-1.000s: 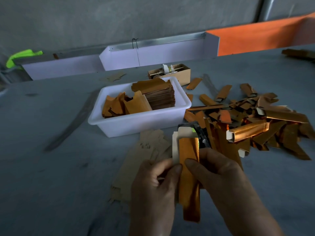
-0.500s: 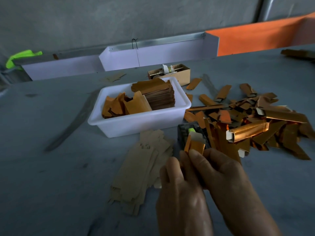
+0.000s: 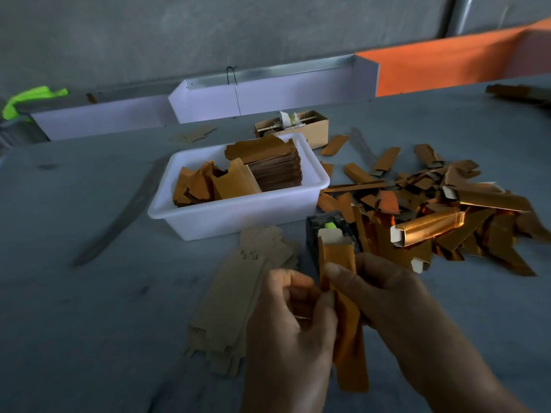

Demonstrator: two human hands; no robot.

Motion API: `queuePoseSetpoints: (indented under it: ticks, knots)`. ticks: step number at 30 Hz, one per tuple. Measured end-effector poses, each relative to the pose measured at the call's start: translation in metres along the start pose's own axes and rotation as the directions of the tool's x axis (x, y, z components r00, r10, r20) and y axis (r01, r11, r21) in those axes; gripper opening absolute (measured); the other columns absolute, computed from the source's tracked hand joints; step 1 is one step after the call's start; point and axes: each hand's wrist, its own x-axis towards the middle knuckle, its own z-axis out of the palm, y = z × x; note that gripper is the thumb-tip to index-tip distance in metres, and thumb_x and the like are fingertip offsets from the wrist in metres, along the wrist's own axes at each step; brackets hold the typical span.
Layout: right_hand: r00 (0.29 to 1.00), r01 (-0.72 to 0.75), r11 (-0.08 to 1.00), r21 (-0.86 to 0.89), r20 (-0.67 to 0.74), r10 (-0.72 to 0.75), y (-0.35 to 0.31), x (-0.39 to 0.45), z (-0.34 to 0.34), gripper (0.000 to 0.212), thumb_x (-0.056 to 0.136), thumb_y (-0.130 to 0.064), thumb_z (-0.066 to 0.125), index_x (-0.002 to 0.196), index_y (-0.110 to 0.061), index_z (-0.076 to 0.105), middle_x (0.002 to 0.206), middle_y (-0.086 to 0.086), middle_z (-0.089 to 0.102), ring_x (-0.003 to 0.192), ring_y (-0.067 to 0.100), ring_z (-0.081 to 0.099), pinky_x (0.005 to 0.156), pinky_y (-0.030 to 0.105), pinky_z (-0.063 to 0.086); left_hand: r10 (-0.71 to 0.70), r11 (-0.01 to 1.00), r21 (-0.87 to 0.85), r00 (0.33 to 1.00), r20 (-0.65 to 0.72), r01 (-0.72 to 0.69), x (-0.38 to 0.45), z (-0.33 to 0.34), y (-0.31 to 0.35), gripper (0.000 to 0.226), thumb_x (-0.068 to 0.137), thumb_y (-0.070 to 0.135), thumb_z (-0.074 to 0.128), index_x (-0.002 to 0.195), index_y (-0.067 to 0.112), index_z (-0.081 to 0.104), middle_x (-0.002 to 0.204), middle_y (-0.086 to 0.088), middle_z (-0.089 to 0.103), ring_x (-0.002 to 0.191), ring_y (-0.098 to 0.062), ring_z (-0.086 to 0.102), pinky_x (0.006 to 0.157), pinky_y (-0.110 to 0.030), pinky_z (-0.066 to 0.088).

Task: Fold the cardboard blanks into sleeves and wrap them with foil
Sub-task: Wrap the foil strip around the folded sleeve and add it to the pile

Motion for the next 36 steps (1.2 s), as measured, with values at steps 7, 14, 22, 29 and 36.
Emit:
queuePoseSetpoints:
  ticks: [7,14,22,29,36]
  knots:
    - [1.000,0.021,1.000,-0.015,0.009,-0.021,0.002,-0.001,0.000,0.025,0.070,-0.047,0.058,0.072,-0.023,0.064,0.064,0.004,0.060,0.066,0.018,0.061,0.067,0.038,0.051,-0.079,0.995,-0.058,0.992,0.098,0.085,0.002,-0.004,0.001,0.015,0.078,0.024,0.071,0.080,0.031,0.058,0.073,0.008,0.068,0.061,-0.009,0.065,0.057,-0.025,0.055]
    - [0.998,-0.054,0.977,0.205,0.032,0.049,-0.002,-0.004,-0.003,0.053,0.056,-0.052,0.057,0.085,-0.009,0.065,0.090,0.018,0.064,0.088,0.027,0.063,0.081,0.039,0.052,-0.120,0.967,-0.196,0.971,0.205,0.161,0.006,-0.012,0.004,0.015,0.068,0.033,0.076,0.074,0.028,0.063,0.067,0.003,0.068,0.058,-0.004,0.062,0.053,-0.014,0.047]
    - [1.000,-0.023,0.994,0.103,0.004,0.023,-0.004,-0.005,-0.010,0.052,0.057,-0.058,0.051,0.082,-0.015,0.068,0.080,0.010,0.066,0.080,0.020,0.063,0.076,0.037,0.052,-0.002,0.994,-0.104,0.976,0.219,0.026,0.003,-0.010,0.003,0.024,0.084,0.009,0.067,0.073,0.031,0.068,0.058,0.008,0.063,0.051,0.002,0.053,0.050,-0.010,0.038]
    - [0.967,0.030,0.987,-0.156,-0.245,-0.068,0.012,0.004,-0.049,0.015,0.086,-0.024,0.058,0.073,-0.027,0.064,0.062,-0.003,0.059,0.056,0.007,0.056,0.053,0.024,0.036,-0.177,0.974,-0.137,0.983,0.038,0.181,0.009,-0.012,-0.014,0.036,0.090,0.008,0.059,0.076,0.037,0.075,0.072,-0.008,0.070,0.057,-0.011,0.061,0.050,-0.016,0.046]
    - [0.994,-0.013,0.983,-0.183,-0.112,-0.008,0.028,0.010,-0.029,0.011,0.085,-0.032,0.059,0.075,-0.029,0.063,0.077,-0.008,0.061,0.074,0.007,0.057,0.062,0.023,0.042,-0.158,0.967,-0.188,0.985,0.074,0.170,0.005,0.007,-0.008,0.035,0.088,0.007,0.060,0.076,0.037,0.075,0.071,0.005,0.072,0.061,-0.003,0.064,0.048,-0.010,0.044]
